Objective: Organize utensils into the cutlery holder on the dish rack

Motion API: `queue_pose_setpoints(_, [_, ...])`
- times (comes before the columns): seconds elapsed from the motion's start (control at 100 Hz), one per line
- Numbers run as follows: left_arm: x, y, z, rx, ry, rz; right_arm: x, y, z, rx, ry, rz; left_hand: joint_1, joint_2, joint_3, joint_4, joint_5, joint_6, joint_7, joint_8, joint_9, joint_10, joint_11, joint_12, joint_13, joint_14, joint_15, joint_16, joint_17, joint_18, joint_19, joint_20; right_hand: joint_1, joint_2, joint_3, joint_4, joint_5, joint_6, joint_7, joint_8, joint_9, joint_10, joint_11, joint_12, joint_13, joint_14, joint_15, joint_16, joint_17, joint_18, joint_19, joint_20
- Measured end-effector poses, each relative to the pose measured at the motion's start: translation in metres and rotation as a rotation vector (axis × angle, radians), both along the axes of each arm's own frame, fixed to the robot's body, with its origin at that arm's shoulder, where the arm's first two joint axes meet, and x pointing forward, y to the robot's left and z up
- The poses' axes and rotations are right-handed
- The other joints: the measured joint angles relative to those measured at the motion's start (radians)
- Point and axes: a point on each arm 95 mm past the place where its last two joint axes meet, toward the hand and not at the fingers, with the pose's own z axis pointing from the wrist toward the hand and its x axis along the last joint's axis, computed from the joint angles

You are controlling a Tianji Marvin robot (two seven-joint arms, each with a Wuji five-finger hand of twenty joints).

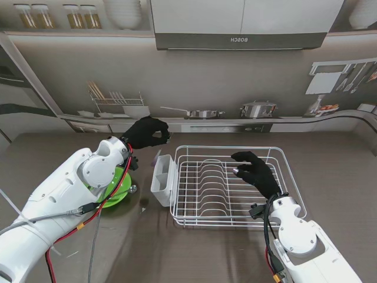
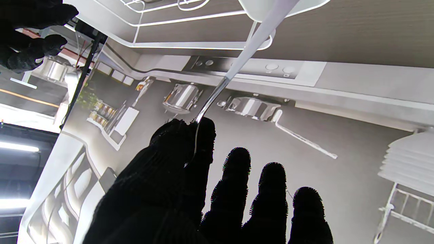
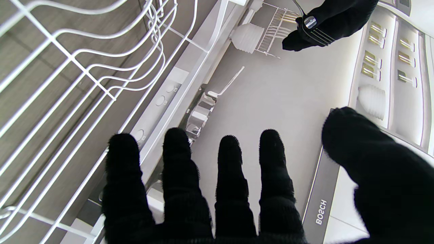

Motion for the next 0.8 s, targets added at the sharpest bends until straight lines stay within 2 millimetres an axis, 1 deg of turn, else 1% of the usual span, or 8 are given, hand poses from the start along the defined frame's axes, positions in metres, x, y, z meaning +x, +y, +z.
queue_pose_setpoints(0.43, [0.002, -0.006, 0.000, -0.040, 0.010, -0.003, 0.000, 0.000, 0.000, 0.002, 0.000, -0.001, 0.001, -0.001, 0.000, 0.000, 0.009, 0.007, 0.000, 0.001, 0.000, 0.001, -0.001, 0.000, 0.000, 0.000, 0.000, 0.000, -0.010, 0.000, 0.000, 0.000, 0.000, 0.000, 0.000, 0.000, 0.000, 0.000, 0.000, 0.000, 0.000, 0.000, 0.000, 0.000, 0.000, 0.000, 0.000, 0.000, 0.000, 0.000, -0.004, 0.000])
queue_pose_setpoints(0.64, [0.004, -0.009, -0.009, -0.034, 0.025, -0.003, 0.000, -0.001, 0.000, 0.003, 0.000, -0.002, 0.001, -0.001, 0.000, 0.000, 0.012, 0.007, 0.000, -0.001, 0.000, 0.001, -0.001, 0.000, 0.000, 0.001, 0.000, 0.000, -0.010, 0.000, 0.000, 0.001, 0.000, 0.000, 0.000, 0.000, 0.000, 0.000, 0.000, 0.000, 0.000, 0.000, 0.000, 0.000, 0.000, 0.000, 0.000, 0.000, 0.000, 0.000, -0.005, 0.000])
queue_pose_setpoints(0.8, [0.003, -0.010, -0.022, -0.013, 0.051, 0.003, 0.000, -0.001, 0.000, 0.004, 0.000, -0.003, 0.001, -0.001, 0.000, 0.000, 0.025, 0.007, -0.016, -0.026, 0.000, 0.002, -0.005, 0.000, 0.000, 0.002, 0.000, 0.000, -0.010, 0.000, 0.000, 0.001, 0.000, 0.000, 0.000, 0.000, 0.000, 0.000, 0.000, 0.000, 0.000, 0.000, 0.000, 0.000, 0.000, 0.000, 0.000, 0.000, 0.000, 0.000, -0.005, 0.001])
